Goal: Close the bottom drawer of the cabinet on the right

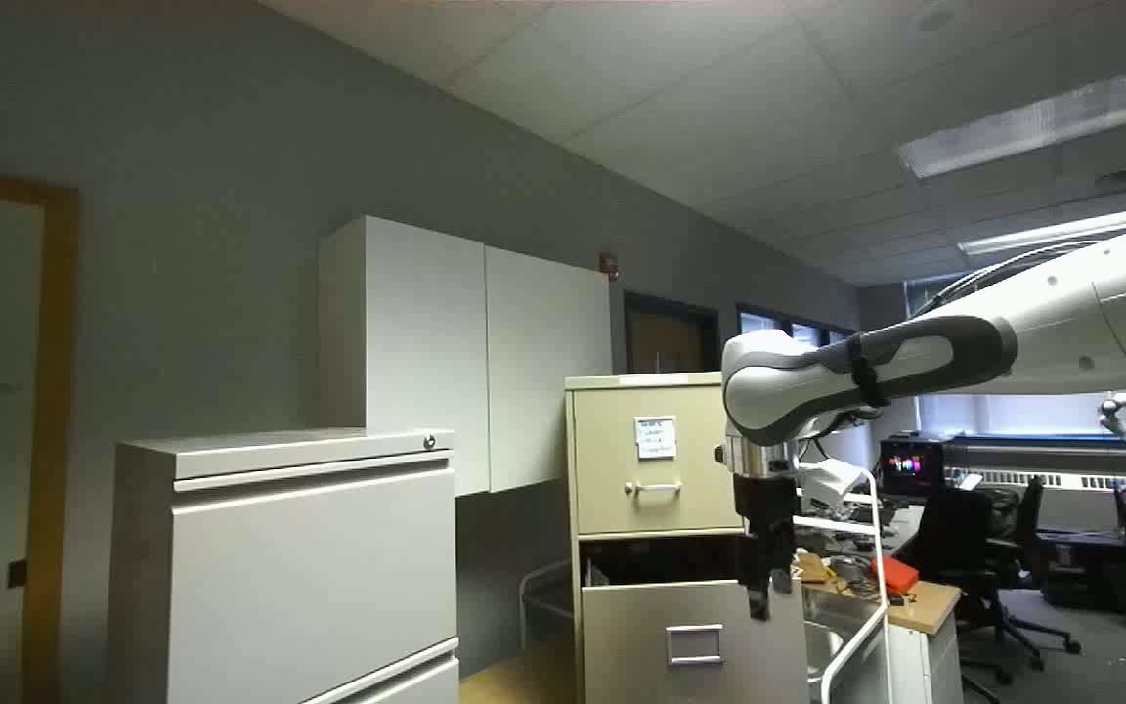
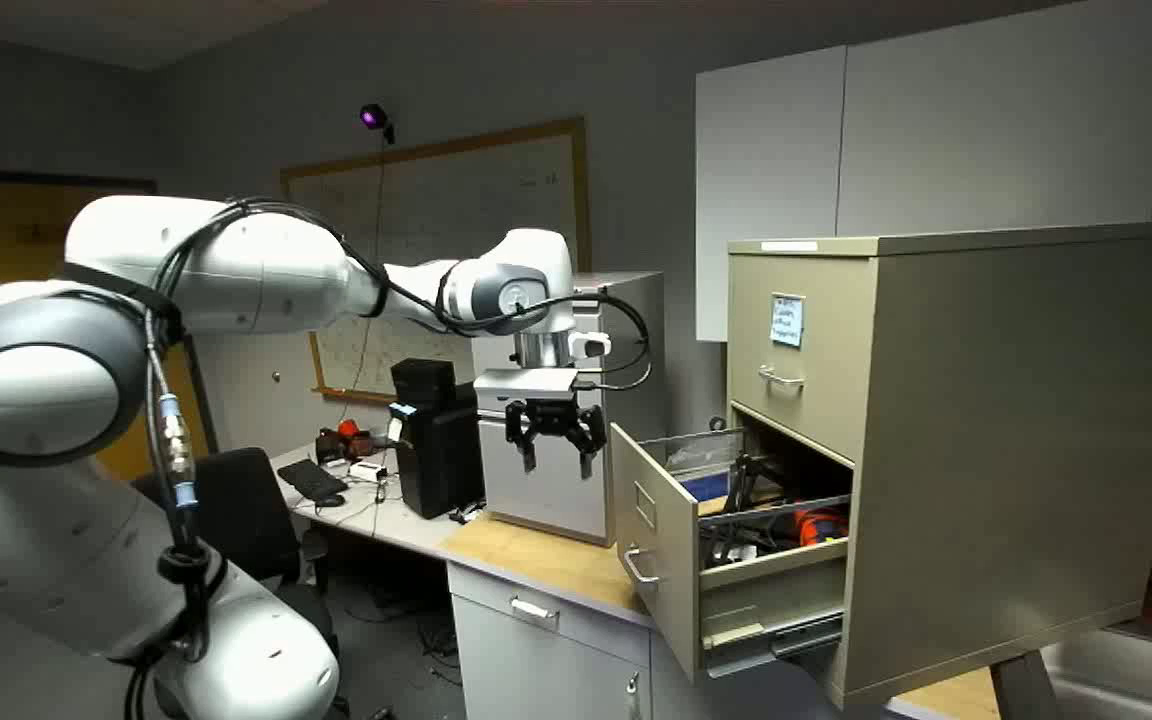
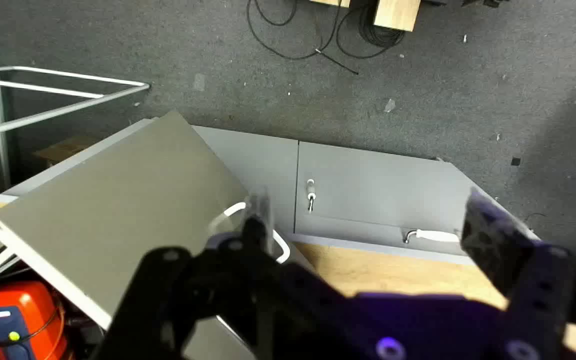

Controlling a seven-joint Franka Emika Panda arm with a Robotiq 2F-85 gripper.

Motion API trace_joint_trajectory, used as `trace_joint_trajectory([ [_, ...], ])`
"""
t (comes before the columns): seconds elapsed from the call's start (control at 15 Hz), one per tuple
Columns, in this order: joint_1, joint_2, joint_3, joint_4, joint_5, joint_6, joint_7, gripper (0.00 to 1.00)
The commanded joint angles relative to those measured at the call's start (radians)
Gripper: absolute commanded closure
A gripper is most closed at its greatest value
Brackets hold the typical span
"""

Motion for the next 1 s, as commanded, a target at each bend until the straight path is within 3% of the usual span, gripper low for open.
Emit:
trace_joint_trajectory([
  [0.0,-0.004,0.001,0.004,0.002,0.002,0.000,-0.002,0.00],
  [0.6,-0.005,0.000,0.004,0.003,0.002,0.000,-0.002,0.00],
  [0.93,-0.027,0.047,0.027,-0.014,-0.029,0.092,0.116,0.00],
])
